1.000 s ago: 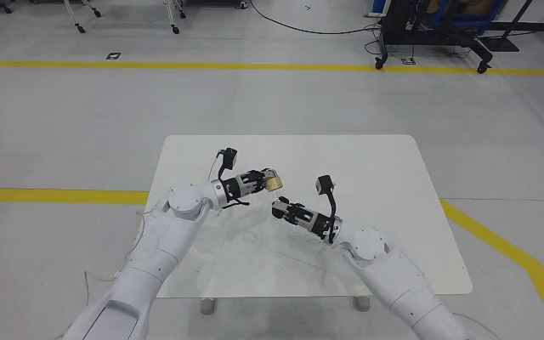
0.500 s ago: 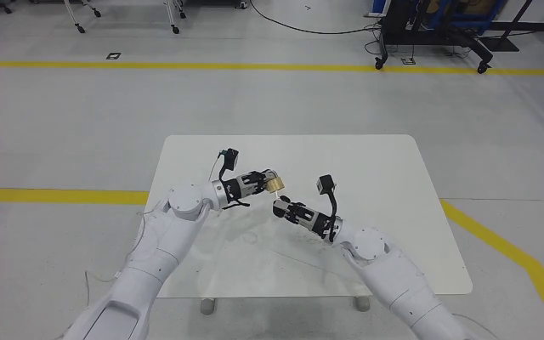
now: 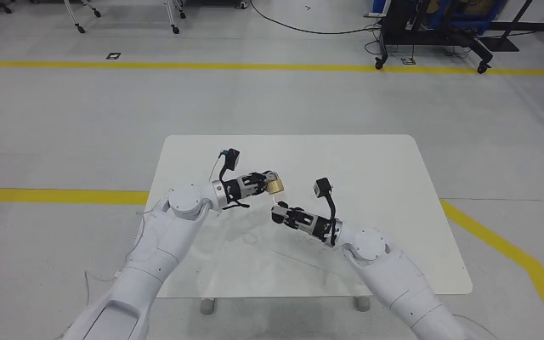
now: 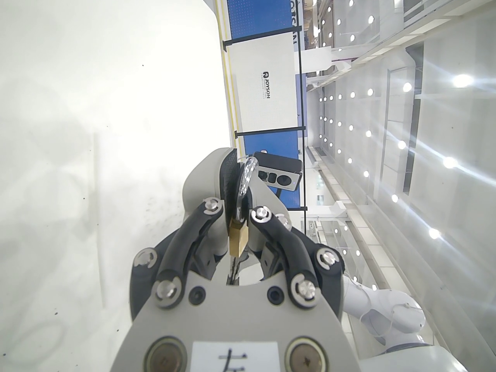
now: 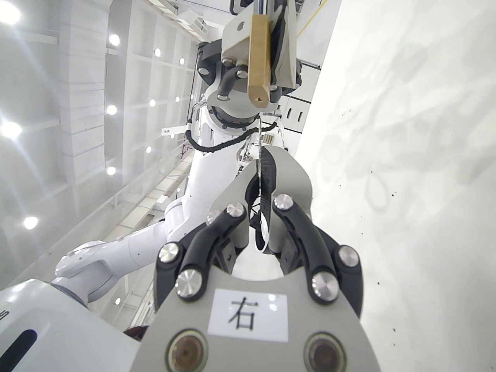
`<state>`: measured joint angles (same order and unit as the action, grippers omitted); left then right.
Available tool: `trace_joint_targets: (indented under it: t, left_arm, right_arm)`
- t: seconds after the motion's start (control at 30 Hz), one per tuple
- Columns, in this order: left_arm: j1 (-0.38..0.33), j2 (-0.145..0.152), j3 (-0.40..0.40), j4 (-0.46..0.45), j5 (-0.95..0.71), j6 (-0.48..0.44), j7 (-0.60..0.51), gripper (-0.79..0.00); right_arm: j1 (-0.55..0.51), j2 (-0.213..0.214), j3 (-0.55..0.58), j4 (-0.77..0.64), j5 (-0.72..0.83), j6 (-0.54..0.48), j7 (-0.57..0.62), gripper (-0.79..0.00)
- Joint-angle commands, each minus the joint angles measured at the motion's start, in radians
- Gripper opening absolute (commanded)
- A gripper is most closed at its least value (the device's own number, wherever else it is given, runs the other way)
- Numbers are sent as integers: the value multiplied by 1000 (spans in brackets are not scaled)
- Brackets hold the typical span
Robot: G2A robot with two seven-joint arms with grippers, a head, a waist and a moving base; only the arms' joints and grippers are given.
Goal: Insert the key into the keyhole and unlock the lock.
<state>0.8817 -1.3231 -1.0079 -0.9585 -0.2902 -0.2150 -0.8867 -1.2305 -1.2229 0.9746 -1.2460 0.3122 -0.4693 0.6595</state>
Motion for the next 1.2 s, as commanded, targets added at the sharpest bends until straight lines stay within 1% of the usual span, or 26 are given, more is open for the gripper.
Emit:
trace_joint_targets:
  t: [0.0, 0.73, 1.0, 1.03, 1.07, 1.17]
  left_arm:
    - [-1, 0, 0, 1, 0, -1, -5, -785]
    - [-6, 0, 18, 0, 29, -29, -66, -785]
    - [-9, 0, 20, 6, 31, -29, -68, -785]
    - [-9, -1, 20, 7, 28, -26, -63, -785]
    - [-9, -1, 19, 8, 27, -22, -56, -785]
    - [-9, -2, 15, 12, 22, -11, -28, -785]
  right_arm:
    - [-3, 1, 5, -1, -2, -2, 0, -785]
    - [-18, 2, 39, -17, -18, 6, -14, -785]
    - [-17, -1, 44, -15, -35, 4, -40, -785]
    - [-17, -1, 45, -15, -33, 0, -42, -77]
    - [-18, -2, 46, -15, -31, -5, -46, 0]
    - [-22, -3, 51, -15, -22, -26, -54, 0]
